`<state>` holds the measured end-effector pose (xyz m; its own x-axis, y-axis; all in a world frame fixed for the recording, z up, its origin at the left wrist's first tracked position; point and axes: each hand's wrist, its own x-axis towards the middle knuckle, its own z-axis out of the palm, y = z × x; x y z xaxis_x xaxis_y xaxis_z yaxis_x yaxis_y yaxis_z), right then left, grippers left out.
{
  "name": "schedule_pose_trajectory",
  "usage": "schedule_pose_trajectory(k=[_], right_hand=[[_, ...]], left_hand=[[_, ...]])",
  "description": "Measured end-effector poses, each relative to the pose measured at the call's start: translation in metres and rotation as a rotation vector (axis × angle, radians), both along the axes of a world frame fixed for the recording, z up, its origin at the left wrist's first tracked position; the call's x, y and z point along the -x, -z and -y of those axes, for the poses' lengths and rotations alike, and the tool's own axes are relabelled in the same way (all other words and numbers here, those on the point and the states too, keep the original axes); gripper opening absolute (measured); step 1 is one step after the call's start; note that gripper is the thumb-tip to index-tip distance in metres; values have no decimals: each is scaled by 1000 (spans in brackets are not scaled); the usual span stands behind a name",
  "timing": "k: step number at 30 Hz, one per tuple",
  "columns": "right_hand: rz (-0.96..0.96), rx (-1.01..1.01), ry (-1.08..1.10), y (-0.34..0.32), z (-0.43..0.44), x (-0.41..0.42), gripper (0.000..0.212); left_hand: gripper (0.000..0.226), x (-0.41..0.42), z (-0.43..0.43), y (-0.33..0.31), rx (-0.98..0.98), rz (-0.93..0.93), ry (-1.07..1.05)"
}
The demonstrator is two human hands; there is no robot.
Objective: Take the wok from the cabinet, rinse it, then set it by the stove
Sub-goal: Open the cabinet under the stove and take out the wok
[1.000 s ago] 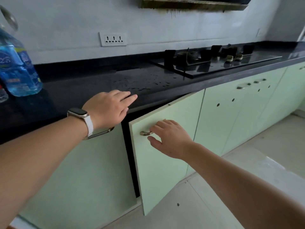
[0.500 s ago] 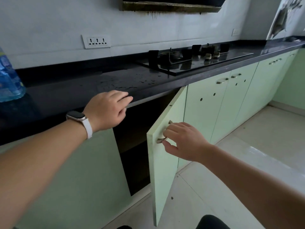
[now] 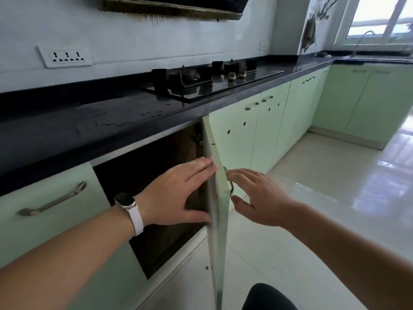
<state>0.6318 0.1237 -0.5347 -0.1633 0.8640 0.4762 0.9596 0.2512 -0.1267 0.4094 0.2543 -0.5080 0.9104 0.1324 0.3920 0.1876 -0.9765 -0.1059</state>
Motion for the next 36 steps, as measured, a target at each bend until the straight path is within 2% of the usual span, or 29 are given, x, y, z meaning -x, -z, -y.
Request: schedule_pose_trajectory(k=[5, 8, 11, 15, 21, 28, 33, 36], right_hand=[[-105, -83, 19, -15, 29, -14, 57], [-31, -111, 65, -24, 42, -23, 56], [102, -161, 167, -26, 47, -37, 43], [164, -194, 286, -23, 50, -69, 38], [207, -138, 387, -24, 49, -107, 48], [255, -32, 449, -24, 42, -117, 47], [308, -80, 537, -24, 42, -106, 44], [323, -100, 564, -22, 33, -81, 43]], left_hand=[[89, -40, 5, 19, -38, 120, 41], [85, -67, 9, 26, -41, 159, 48], [83, -95, 10, 27, -59, 144, 27], [85, -137, 10, 20, -91, 73, 16], [85, -178, 8, 16, -108, 5, -16], [80, -185, 6, 18, -112, -38, -59], [73, -167, 7, -2, -82, -33, 6], [70, -137, -9, -22, -148, -59, -38]])
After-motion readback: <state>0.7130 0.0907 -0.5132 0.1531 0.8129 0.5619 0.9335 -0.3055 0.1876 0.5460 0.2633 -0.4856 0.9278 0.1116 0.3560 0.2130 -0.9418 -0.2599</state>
